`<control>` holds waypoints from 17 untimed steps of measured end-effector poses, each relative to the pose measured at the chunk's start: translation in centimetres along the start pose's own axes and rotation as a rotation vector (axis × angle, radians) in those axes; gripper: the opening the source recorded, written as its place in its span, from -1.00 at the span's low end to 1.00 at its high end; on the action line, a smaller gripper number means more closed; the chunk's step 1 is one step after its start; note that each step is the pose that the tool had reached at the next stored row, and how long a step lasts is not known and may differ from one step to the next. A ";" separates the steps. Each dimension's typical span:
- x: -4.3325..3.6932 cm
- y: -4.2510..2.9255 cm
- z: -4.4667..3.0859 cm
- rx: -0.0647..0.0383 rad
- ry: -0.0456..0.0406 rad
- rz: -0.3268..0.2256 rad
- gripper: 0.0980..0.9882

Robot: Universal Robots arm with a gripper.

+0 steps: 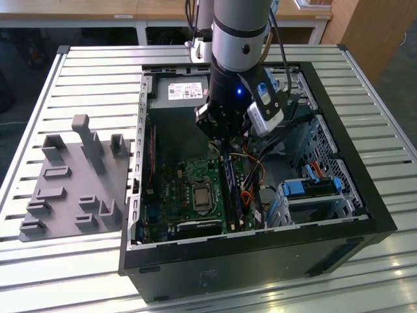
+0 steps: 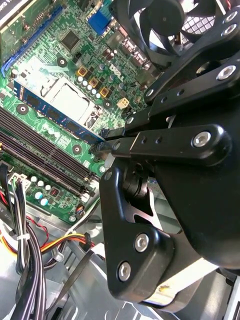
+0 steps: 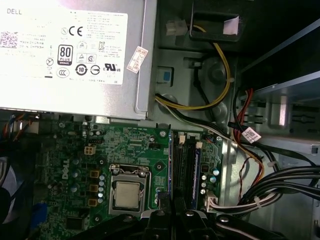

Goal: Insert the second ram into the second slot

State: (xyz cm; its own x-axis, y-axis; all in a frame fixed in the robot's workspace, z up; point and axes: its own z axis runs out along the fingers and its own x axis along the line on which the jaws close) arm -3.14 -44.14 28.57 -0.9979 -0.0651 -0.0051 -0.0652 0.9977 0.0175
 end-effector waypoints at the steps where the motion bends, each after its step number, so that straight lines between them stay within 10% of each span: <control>1: 0.00 0.00 0.03 0.000 0.0000 0.000 -0.91; 17: 0.00 -0.01 0.43 0.000 0.0000 0.000 -0.91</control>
State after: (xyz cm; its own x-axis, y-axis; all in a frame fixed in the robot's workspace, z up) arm -3.14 -44.14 28.15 -0.9979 -0.0652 -0.0051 -0.0652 0.9977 0.0175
